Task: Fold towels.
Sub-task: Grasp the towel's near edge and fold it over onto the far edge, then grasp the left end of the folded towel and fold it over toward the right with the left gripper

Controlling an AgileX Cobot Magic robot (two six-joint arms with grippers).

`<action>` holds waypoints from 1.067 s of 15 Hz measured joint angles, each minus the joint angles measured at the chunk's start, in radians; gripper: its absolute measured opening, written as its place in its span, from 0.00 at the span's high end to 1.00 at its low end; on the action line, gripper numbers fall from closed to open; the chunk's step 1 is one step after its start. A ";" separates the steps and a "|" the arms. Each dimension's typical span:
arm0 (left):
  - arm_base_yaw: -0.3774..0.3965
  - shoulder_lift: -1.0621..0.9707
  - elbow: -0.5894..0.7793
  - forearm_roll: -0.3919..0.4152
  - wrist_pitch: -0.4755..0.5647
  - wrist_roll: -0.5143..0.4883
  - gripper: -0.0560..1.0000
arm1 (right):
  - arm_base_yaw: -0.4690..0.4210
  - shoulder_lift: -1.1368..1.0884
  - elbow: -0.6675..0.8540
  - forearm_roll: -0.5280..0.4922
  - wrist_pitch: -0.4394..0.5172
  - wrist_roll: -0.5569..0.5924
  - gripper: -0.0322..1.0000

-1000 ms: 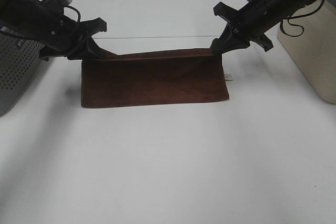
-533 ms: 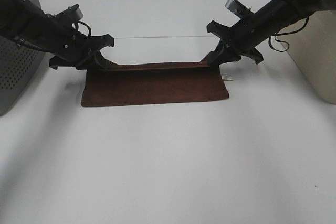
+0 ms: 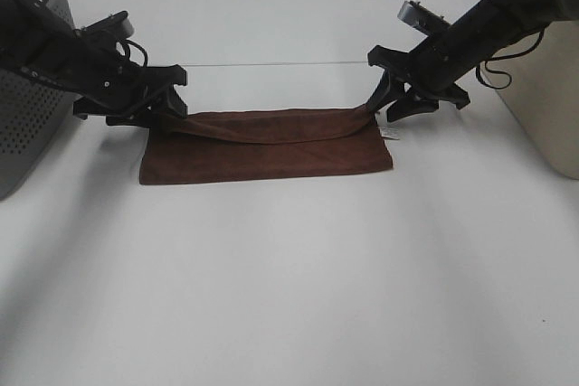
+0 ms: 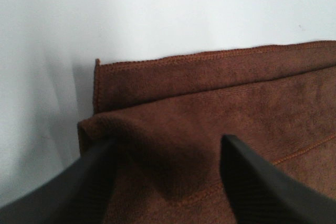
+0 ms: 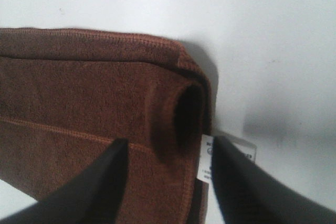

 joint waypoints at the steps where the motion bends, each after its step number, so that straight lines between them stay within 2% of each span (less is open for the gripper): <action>1: 0.000 0.000 0.000 0.000 0.011 0.000 0.26 | 0.000 0.000 0.000 -0.001 0.010 0.000 0.34; 2: 0.000 0.000 0.000 0.012 0.024 0.000 0.17 | 0.000 0.000 0.000 -0.002 0.026 0.000 0.21; 4: 0.000 -0.001 0.000 0.061 0.032 0.000 0.12 | 0.000 -0.015 0.000 -0.037 0.051 0.006 0.11; 6: 0.004 -0.017 0.000 0.093 0.056 -0.013 0.11 | 0.000 -0.058 0.000 -0.110 0.072 0.052 0.10; 8: 0.027 -0.025 0.000 0.109 0.101 -0.105 0.11 | 0.000 -0.089 -0.005 -0.183 0.143 0.119 0.09; 10: 0.061 -0.024 0.000 0.131 0.148 -0.184 0.11 | -0.001 -0.090 -0.005 -0.214 0.216 0.145 0.09; 12: 0.071 -0.015 0.000 0.132 0.155 -0.205 0.12 | -0.001 -0.090 -0.005 -0.220 0.245 0.154 0.09; 16: 0.052 0.038 -0.023 0.023 0.155 -0.202 0.16 | -0.001 -0.090 -0.005 -0.230 0.252 0.154 0.09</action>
